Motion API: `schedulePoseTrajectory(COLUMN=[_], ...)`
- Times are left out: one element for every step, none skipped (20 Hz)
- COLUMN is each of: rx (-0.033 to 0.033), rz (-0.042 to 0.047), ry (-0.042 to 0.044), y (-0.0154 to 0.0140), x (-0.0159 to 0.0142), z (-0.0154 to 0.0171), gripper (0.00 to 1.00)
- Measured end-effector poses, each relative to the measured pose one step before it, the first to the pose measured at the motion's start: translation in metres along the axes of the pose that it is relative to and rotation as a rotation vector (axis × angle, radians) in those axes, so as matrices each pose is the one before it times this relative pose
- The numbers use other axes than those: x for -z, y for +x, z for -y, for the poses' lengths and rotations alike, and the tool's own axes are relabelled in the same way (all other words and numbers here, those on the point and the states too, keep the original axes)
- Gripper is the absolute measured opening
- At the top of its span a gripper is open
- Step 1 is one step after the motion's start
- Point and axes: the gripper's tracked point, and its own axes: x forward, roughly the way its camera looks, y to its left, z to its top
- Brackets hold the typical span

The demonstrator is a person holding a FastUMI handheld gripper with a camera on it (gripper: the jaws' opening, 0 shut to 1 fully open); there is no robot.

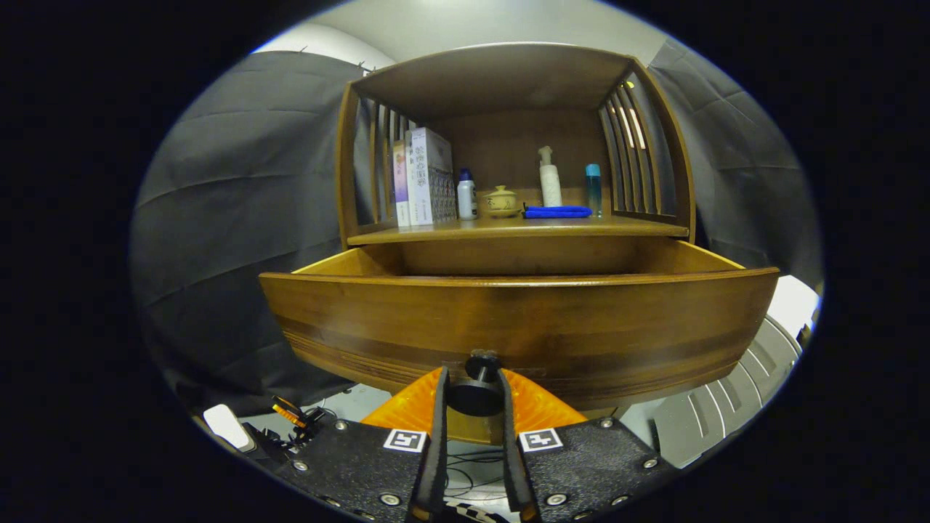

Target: Pull open the drawer, take out the items inside it, and place them on the countertop above the cabinet.

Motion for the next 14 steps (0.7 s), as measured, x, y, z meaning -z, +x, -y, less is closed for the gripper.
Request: schedulePoseTrajectory(rx=[-0.00613,-0.00577,-0.00544,-0.00643,-0.00557,-0.00624,-0.0063,-0.00632,-0.00764,-0.00396,-0.00053,-0.00087,-0.00384,-0.0058], rz=[0.00082,-0.00157,-0.00235,-0.00488,-0.00347,-0.00227,-0.00295,-0.00156,-0.00247,0.00601,0.00314,0.0004,0.00289,0.0108], ry=[-0.0019,0.00162,0.00303,0.00146,-0.00055,-0.00809,-0.00904,-0.00923,-0.0163,-0.01195,-0.00758,0.00299,0.00192,-0.00885], y=[0.00084,-0.00014,-0.00008,-0.0012,-0.00028,0.00195,0.0018,-0.00063,0.00189,0.00147,0.0025,-0.00139,-0.00172,-0.00026], x=[-0.0007,0.00003,0.00054,0.00087,-0.00057,0.0019,0.00129,-0.00052,0.00189,-0.00104,-0.00096,0.00112,-0.00073,-0.00144], z=[-0.00021,0.00047,-0.00095,-0.00001,-0.00017,0.00041,0.00034,-0.00043,0.00022,0.00103,0.00118,0.00023,-0.00208,-0.00154], gripper=[0.33,0.33,0.33,0.33,0.33,0.33,0.33,0.33,0.33,0.32,0.33,0.33,0.37,0.4])
